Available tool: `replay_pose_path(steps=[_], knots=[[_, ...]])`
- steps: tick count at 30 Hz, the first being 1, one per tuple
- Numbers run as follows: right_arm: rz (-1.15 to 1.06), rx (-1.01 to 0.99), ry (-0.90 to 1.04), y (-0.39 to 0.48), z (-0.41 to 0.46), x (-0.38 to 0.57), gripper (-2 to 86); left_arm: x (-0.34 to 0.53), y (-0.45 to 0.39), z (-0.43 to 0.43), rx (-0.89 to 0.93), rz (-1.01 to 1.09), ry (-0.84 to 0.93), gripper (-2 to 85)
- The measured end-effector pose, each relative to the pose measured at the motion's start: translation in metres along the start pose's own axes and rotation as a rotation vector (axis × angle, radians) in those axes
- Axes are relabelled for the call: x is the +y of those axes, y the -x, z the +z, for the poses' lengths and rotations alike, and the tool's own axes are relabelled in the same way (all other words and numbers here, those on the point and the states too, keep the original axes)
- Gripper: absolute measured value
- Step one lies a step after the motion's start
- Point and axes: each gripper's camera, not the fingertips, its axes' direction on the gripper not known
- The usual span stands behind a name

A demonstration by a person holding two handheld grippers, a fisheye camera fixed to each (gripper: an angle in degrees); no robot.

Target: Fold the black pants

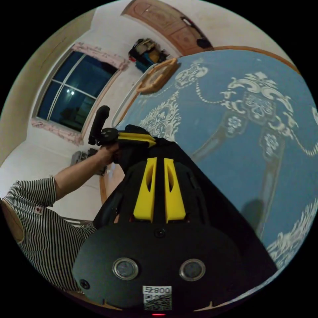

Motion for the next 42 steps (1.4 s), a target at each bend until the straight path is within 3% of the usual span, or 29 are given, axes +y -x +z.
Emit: replay_pose_path(steps=[7,16,23,31,34,38,42], knots=[[-0.067,0.012,0.159,0.02,0.125,-0.12,6.5,0.001,0.049,-0.028,0.045,0.0,-0.053,0.7],[-0.055,-0.017,0.144,0.032,0.215,-0.215,7.0,0.012,0.115,-0.065,0.158,-0.073,-0.178,0.4],[-0.038,-0.021,0.1,0.037,0.252,-0.275,3.5,0.018,0.158,-0.079,0.2,-0.137,-0.208,0.2],[-0.001,0.104,0.15,0.038,0.3,-0.322,0.6,0.026,0.195,-0.07,0.22,-0.247,-0.156,0.3],[0.016,0.088,0.134,0.037,0.307,-0.332,0.3,0.039,0.204,-0.077,0.24,-0.273,-0.237,0.3],[0.005,0.116,0.086,0.046,0.304,-0.337,0.1,0.062,0.211,-0.09,0.271,-0.255,-0.323,0.2],[-0.062,0.098,0.019,0.066,0.3,-0.339,0.1,0.08,0.202,-0.089,0.222,-0.197,-0.294,0.2]])
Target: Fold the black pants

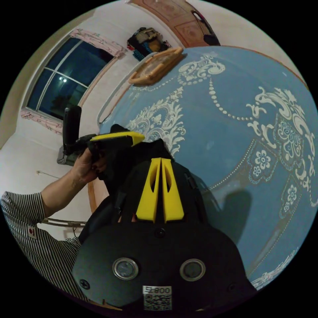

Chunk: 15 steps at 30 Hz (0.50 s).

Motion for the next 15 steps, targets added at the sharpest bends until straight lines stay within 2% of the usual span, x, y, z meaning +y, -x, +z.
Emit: replay_pose_path(steps=[4,8,10,12,15], knots=[[0.003,0.074,0.095,0.004,0.019,-0.009,0.1,0.019,0.008,0.015,-0.094,-0.029,0.099,0.2],[0.061,0.026,0.118,-0.003,0.014,-0.004,0.0,0.037,0.011,0.003,-0.062,-0.068,0.016,0.2],[0.041,0.062,0.066,0.004,-0.002,0.006,0.0,0.046,0.01,-0.002,-0.076,-0.061,-0.015,0.2],[0.022,0.053,0.044,0.009,-0.012,0.013,0.1,0.053,0.012,-0.001,-0.11,-0.077,-0.008,0.2],[0.028,0.079,0.114,0.01,-0.012,0.023,0.1,0.065,0.017,0.013,-0.119,-0.107,0.046,0.2]])
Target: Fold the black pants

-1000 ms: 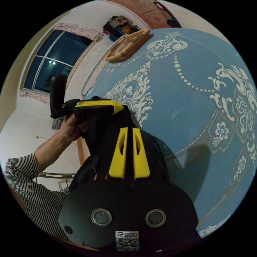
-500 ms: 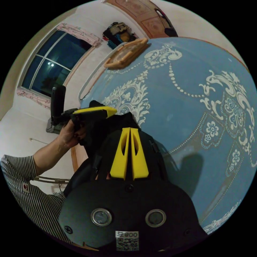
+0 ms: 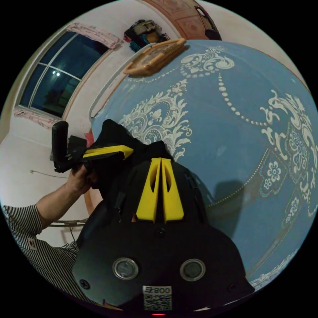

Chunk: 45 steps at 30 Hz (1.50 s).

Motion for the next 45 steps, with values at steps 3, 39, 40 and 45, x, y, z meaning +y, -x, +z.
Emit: replay_pose_path(steps=[3,39,40,45], knots=[[0.031,-0.022,0.002,-0.004,-0.014,0.019,0.2,0.011,-0.003,-0.002,0.024,-0.033,-0.036,0.2],[0.728,0.068,-0.408,-0.133,-0.423,0.734,1.6,0.199,-0.298,0.129,0.245,0.206,-0.005,1.0],[0.767,0.064,-0.436,-0.138,-0.436,0.763,2.4,0.201,-0.327,0.143,0.245,0.275,0.039,1.4],[0.885,0.078,-0.506,-0.159,-0.481,0.861,6.1,0.216,-0.446,0.2,0.202,0.561,0.21,3.3]])
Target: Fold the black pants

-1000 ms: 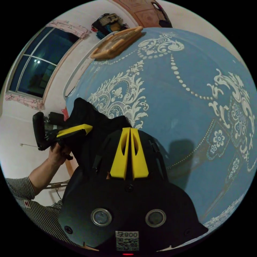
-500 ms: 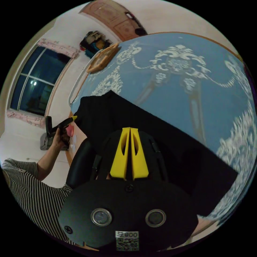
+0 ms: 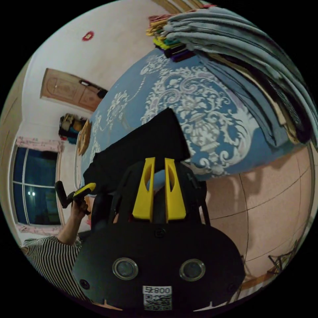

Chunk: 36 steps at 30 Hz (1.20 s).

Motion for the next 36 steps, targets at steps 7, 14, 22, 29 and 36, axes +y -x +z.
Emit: replay_pose_path(steps=[7,14,22,29,36], knots=[[0.078,-0.014,-0.04,-0.082,-0.074,0.008,7.3,-0.074,-0.114,0.097,-0.081,0.228,0.147,6.9],[0.03,0.089,0.026,-0.115,-0.11,0.01,7.8,-0.121,-0.185,0.179,-0.164,0.32,0.272,7.9],[-0.079,0.274,0.028,-0.127,-0.147,0.027,7.1,-0.141,-0.233,0.225,-0.297,0.367,0.262,3.1],[-0.065,0.28,0.013,-0.139,-0.169,0.04,3.7,-0.157,-0.25,0.248,-0.236,0.311,0.266,2.3],[0.058,0.048,0.016,-0.16,-0.184,0.052,0.6,-0.161,-0.255,0.255,-0.214,0.274,0.237,2.1]])
